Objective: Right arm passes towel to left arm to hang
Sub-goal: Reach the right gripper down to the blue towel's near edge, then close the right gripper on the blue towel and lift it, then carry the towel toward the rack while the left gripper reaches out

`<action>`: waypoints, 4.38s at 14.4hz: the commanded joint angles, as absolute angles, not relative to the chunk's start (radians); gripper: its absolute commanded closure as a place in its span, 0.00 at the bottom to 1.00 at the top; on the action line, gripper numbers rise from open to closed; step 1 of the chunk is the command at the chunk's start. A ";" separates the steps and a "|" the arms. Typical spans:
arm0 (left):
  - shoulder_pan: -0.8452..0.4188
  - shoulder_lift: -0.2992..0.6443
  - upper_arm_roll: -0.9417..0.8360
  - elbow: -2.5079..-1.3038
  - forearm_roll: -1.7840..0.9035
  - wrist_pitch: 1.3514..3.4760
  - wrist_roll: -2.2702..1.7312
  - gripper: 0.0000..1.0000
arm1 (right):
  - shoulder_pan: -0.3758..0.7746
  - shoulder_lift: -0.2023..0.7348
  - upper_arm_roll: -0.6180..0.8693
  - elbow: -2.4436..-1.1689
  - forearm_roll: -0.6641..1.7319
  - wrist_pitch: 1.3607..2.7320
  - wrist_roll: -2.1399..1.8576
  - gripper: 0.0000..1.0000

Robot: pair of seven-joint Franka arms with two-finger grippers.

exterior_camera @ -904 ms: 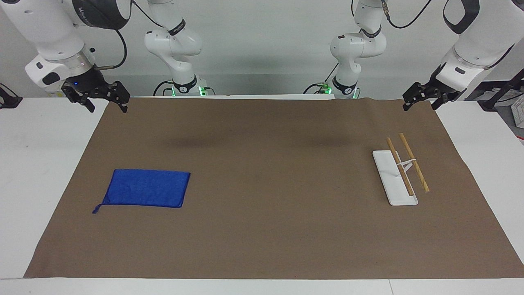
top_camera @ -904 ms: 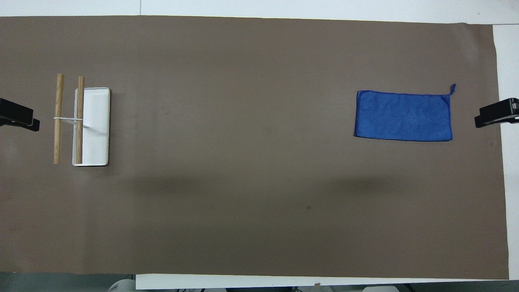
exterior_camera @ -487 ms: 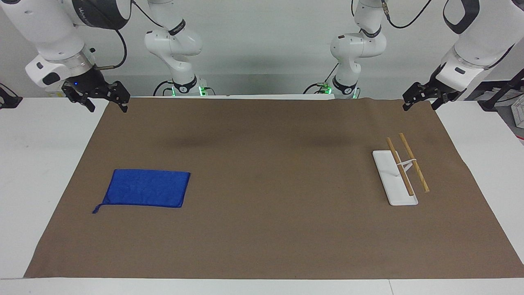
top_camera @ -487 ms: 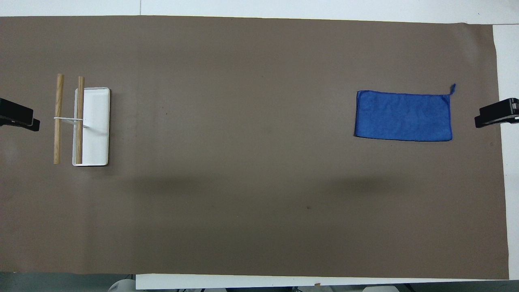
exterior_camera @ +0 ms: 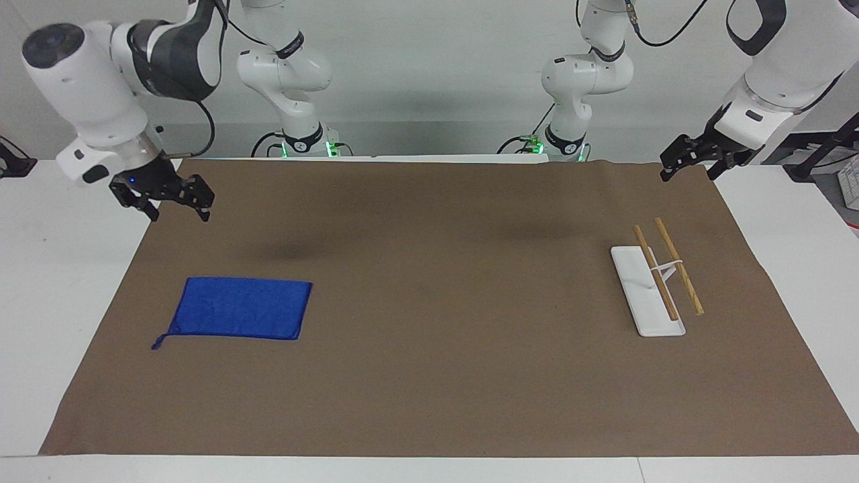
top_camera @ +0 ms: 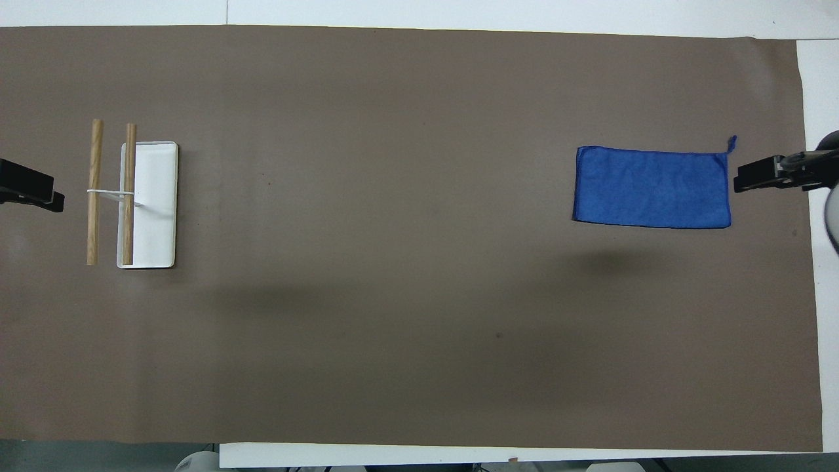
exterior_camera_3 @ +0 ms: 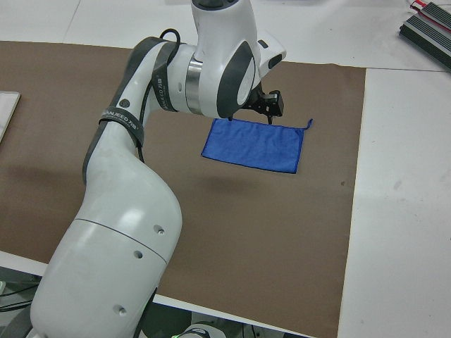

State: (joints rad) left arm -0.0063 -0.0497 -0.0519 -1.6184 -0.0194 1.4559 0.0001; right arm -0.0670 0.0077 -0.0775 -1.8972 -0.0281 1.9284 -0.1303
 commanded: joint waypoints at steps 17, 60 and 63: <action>-0.002 -0.071 -0.054 -1.641 -0.008 1.465 0.006 0.00 | -0.078 0.310 -0.060 -2.068 0.002 2.422 -0.244 0.02; -0.149 -0.186 -0.063 -2.118 -0.524 2.152 -1.420 0.00 | 0.031 0.357 0.831 -1.661 0.850 2.804 1.470 1.00; -0.132 -0.163 -0.058 -2.082 -0.529 2.145 -1.425 0.00 | 0.031 0.357 0.842 -1.661 0.847 2.792 1.460 1.00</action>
State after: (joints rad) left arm -0.1378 -0.1761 -0.0652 -2.0975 -0.5091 2.1317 -1.4131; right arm 0.0441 0.3398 0.8158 -1.6831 0.8407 2.7979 1.4679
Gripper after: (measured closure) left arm 0.000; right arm 0.947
